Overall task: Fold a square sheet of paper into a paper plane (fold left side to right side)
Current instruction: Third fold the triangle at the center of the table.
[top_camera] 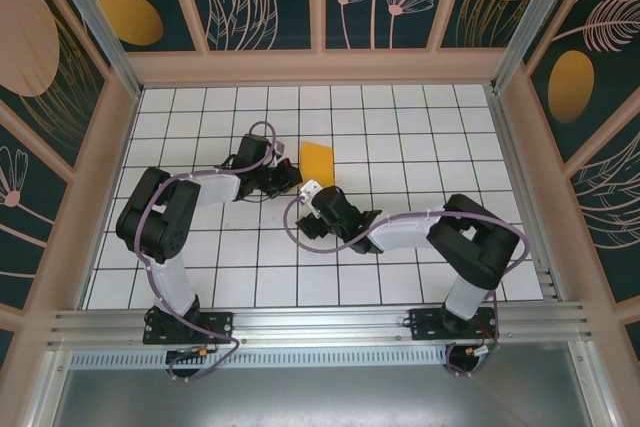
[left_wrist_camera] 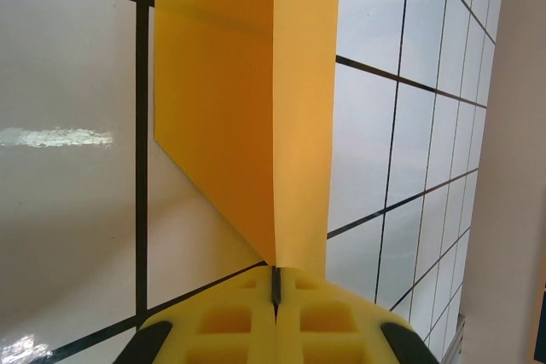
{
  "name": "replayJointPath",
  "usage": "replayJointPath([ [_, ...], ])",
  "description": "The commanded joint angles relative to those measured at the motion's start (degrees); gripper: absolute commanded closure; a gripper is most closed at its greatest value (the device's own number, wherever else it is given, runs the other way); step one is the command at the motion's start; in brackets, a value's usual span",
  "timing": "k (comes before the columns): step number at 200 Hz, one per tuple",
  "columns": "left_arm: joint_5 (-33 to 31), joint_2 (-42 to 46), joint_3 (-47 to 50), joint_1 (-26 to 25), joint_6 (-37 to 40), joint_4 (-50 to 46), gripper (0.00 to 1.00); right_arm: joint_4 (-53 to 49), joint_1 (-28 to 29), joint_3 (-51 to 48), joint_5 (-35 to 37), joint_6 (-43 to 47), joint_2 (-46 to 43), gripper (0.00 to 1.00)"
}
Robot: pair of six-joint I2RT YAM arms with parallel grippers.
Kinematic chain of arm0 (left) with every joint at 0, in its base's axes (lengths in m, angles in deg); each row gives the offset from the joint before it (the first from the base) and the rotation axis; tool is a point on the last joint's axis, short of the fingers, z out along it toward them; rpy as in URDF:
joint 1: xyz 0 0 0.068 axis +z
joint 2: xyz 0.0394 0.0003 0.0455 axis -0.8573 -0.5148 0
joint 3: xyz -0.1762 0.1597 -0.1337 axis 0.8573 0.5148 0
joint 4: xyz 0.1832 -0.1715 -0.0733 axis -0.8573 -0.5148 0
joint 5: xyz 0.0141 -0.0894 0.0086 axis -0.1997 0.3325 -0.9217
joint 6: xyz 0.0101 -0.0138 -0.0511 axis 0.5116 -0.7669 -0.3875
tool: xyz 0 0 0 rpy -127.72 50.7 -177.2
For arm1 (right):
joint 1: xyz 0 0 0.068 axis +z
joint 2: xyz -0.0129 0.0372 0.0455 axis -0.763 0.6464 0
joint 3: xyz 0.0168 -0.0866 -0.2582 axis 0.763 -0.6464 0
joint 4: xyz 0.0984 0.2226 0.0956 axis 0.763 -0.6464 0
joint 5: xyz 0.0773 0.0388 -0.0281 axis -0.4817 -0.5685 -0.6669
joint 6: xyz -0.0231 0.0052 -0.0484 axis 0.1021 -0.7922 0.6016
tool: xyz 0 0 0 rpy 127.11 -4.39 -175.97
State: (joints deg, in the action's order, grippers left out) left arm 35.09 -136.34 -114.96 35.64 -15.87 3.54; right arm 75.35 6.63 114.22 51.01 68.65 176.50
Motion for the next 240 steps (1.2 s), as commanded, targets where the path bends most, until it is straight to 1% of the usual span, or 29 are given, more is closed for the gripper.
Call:
replayJointPath([
  [1,1.21,1.54,0.56,-0.27,-0.56,0.8,1.0,1.8,0.09,3.97,4.2,4.82,2.83,0.2],
  [30,1.77,1.23,0.58,-0.27,-0.65,0.84,1.0,1.88,-0.01,6.61,4.47,6.57,5.37,0.28],
  [58,1.89,1.23,0.52,-0.27,-0.44,0.72,1.0,2.32,-0.35,7.5,4.78,7.25,6.21,0.42],
  [80,1.83,1.23,0.4,-0.27,-0.09,0.42,1.0,2.01,-1.06,7.28,3.73,7.16,5.55,0.6],
  [92,1.55,1.12,0.34,-0.27,0.18,0.21,0.99,1.4,-1.58,7.21,2.4,7.24,5.09,0.75],
  [104,1.25,1.14,0.34,-0.27,0.63,-0.19,0.94,0.63,-1.9,7.05,0.98,7.58,4.5,0.89],
  [108,0.95,1.24,0.23,-0.27,0.87,-0.43,0.92,0.23,-2.02,7.03,0.57,7.75,4.35,0.93],
  [116,0.32,1.56,0.14,-0.18,1.46,-1.16,0.9,-0.64,-2.12,6.86,-0.21,8.07,4.01,1.0],
  [133,-0.37,2.36,-0.35,-0.18,3.04,-3.06,0.84,-2.42,-2.46,6.09,-1.71,8.35,3.24,1.0],
  [150,-0.86,3.53,-1.02,-0.18,5.25,-5.96,0.71,-3.74,-3.28,4.78,-4.48,7.63,1.91,1.0],
  [173,-3.7,6.0,-1.32,0.08,8.73,-11.17,0.55,-4.91,-4.0,3.25,-8.01,6.1,0.3,1.0],
  [192,-4.5,7.33,-1.37,0.52,11.07,-13.99,0.47,-5.53,-3.98,2.9,-9.85,5.17,0.03,1.0],
  [198,-4.37,9.27,-1.53,0.52,11.76,-14.65,0.46,-5.74,-3.95,2.94,-10.38,4.86,0.1,1.0],
  [214,-4.04,9.68,-1.5,0.52,13.08,-16.36,0.46,-5.79,-3.89,2.91,-11.2,4.07,0.29,1.0],
  [240,-4.72,7.29,-6.38,0.52,14.64,-17.98,0.52,-5.51,-3.84,3.0,-11.77,3.1,0.17,1.0],
])
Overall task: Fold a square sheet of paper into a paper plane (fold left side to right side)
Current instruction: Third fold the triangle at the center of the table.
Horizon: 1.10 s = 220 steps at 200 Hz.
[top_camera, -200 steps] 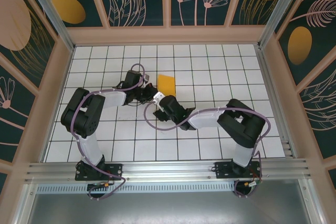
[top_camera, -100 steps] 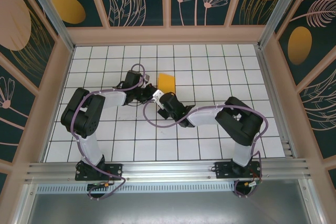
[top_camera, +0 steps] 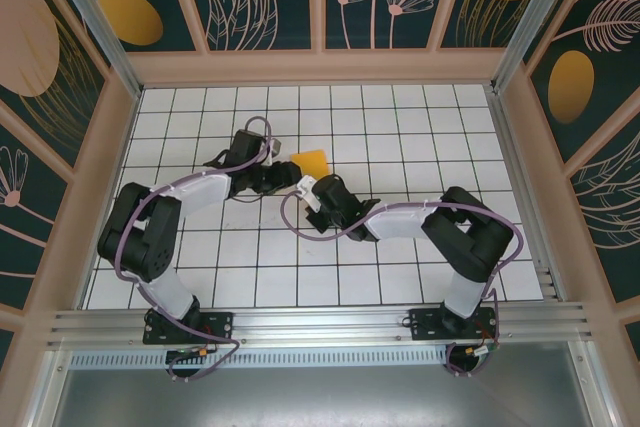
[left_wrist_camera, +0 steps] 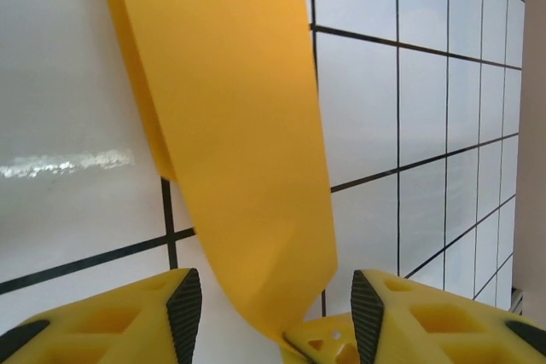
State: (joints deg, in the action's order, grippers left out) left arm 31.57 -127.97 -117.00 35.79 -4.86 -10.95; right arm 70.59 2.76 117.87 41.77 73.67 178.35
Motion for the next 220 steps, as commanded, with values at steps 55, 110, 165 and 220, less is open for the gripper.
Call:
replayJointPath([
  [55,5.15,-17.66,-19.31,0.37,7.27,-3.89,0.68,-0.08,-0.03,-0.07,-1.98,-2.67,-1.33,1.0],
  [110,5.78,-27.25,-24.98,0.24,7.4,-4.02,0.72,-1.0,-0.22,1.88,-3.21,-3.35,0.36,1.0],
  [165,2.85,-29.18,-23.58,0.04,8.6,-5.15,0.74,-5.44,-2.72,5.4,-4.46,-6.0,1.65,1.0],
  [220,1.62,-29.38,-22.6,-0.16,9.53,-5.76,0.75,-9.58,-7.23,9.13,-6.92,-7.65,3.99,1.0],
])
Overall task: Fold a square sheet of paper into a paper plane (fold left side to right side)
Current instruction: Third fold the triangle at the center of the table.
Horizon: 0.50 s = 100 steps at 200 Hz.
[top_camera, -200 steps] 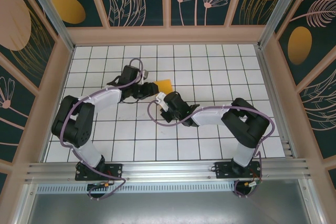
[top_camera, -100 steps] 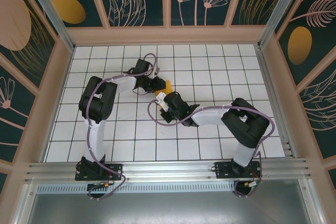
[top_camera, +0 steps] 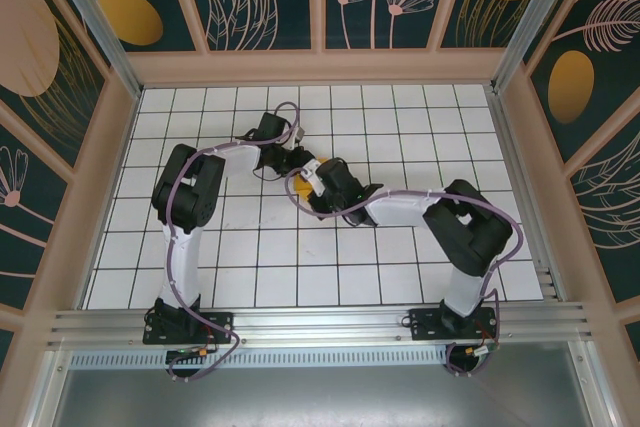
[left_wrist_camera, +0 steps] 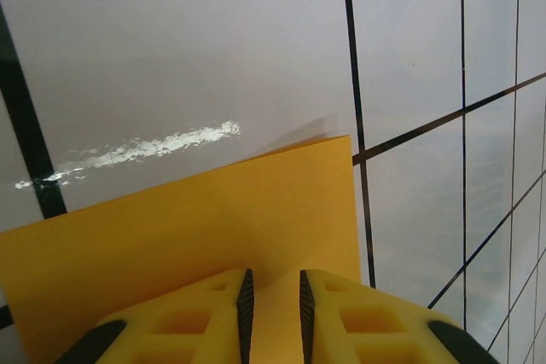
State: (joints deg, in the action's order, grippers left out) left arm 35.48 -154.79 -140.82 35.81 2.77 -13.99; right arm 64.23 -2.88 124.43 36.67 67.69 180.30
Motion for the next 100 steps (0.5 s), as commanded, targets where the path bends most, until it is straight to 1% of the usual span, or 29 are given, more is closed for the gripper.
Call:
replayJointPath([
  [1,-2.3,-2.52,1.19,-0.18,1.92,-2.72,0.75,-3.28,-1.68,2.61,-1.83,-1.69,2.09,1.0],
  [43,-2.13,-2.54,0.8,-0.27,1.93,-2.88,0.76,-4.8,-3.61,4.63,-4.2,-3.45,4.48,1.0],
  [100,-2.21,-2.38,0.89,-0.35,2.04,-2.9,0.76,-4.83,-4.18,4.47,-3.94,-5.12,5.32,1.0],
])
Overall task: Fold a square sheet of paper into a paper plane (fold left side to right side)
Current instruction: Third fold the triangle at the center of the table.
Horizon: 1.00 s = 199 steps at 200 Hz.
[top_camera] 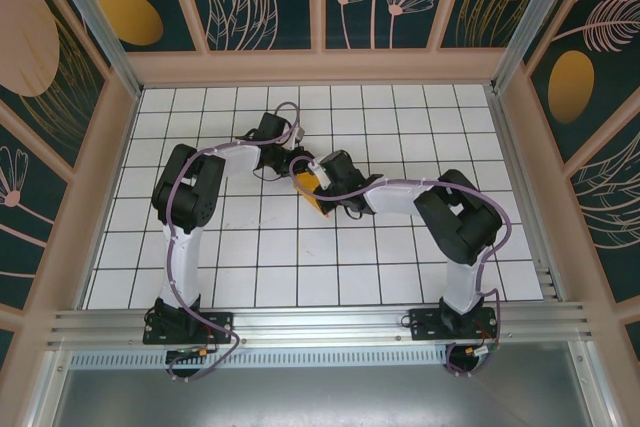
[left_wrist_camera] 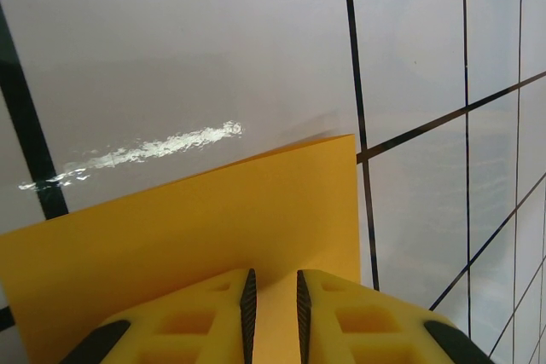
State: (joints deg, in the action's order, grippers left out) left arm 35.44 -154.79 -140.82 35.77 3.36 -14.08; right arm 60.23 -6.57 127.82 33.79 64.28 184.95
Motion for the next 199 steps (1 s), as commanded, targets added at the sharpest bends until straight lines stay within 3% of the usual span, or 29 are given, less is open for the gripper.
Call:
replayJointPath([
  [1,-2.17,-2.38,0.89,-0.31,1.44,-2.81,0.76,-0.87,-0.46,1.05,-1.06,-1.72,0.61,1.0],
  [199,-2.45,-2.56,0.95,-0.31,1.5,-2.72,0.76,-0.36,-1.58,-1.48,-0.37,-4.73,0.51,1.0],
])
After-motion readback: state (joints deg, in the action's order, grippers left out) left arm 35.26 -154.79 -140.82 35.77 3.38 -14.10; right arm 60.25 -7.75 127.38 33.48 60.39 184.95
